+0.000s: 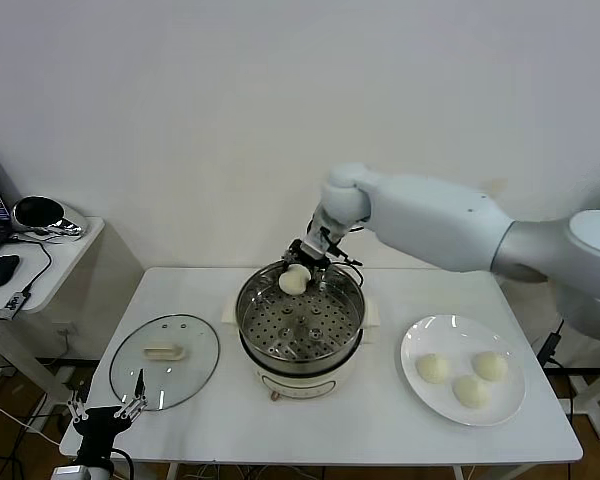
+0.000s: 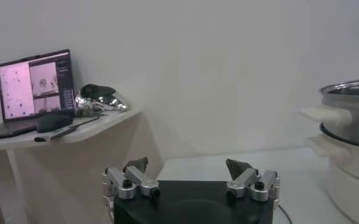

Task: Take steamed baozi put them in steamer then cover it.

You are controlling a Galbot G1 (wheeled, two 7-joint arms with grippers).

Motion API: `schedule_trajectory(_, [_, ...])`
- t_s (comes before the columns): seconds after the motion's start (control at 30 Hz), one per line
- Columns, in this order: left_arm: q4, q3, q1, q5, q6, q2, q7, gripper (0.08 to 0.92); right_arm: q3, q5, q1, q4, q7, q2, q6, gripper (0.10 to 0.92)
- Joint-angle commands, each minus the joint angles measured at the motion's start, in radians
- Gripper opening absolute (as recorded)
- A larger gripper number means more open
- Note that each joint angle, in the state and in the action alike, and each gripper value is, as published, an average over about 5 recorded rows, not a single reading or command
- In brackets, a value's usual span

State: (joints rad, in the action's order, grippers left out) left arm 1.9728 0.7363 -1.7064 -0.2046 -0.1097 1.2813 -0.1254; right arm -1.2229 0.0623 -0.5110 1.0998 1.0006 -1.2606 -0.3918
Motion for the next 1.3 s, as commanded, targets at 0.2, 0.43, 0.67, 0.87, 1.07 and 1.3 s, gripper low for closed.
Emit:
schedule_trajectory(0.2, [-0.004,0.003,0.008,-0.002,0.002,-0.001,-0.002,0.823,0.000,0.259,0.074,-0.162,-0.055,-0.089,-0.203,0.577])
schedule_trajectory(0.43, [-0.005,0.004,0.008,-0.002,0.001,-0.002,-0.003,0.823,0.023,0.310,0.112,-0.203,-0.072,-0.109,-0.225,0.577])
schedule_trajectory(0.67, [0.003,0.008,0.004,-0.002,0.001,0.005,-0.006,0.823,0.024,0.309,0.114,-0.206,-0.093,-0.113,-0.230,0.688])
schedule_trajectory(0.87, [0.010,0.013,-0.001,-0.001,0.002,0.007,-0.007,0.823,0.003,0.133,0.008,-0.105,-0.044,-0.071,-0.162,0.812])
schedule_trajectory(1.07, [0.024,0.026,0.001,-0.006,0.003,-0.002,-0.008,0.823,-0.080,-0.163,-0.195,0.186,0.105,0.125,0.181,0.823])
schedule_trajectory(1.3, [0.030,0.014,0.004,-0.004,0.001,-0.003,-0.007,0.823,-0.157,-0.283,-0.305,0.445,0.124,0.407,0.571,0.823])
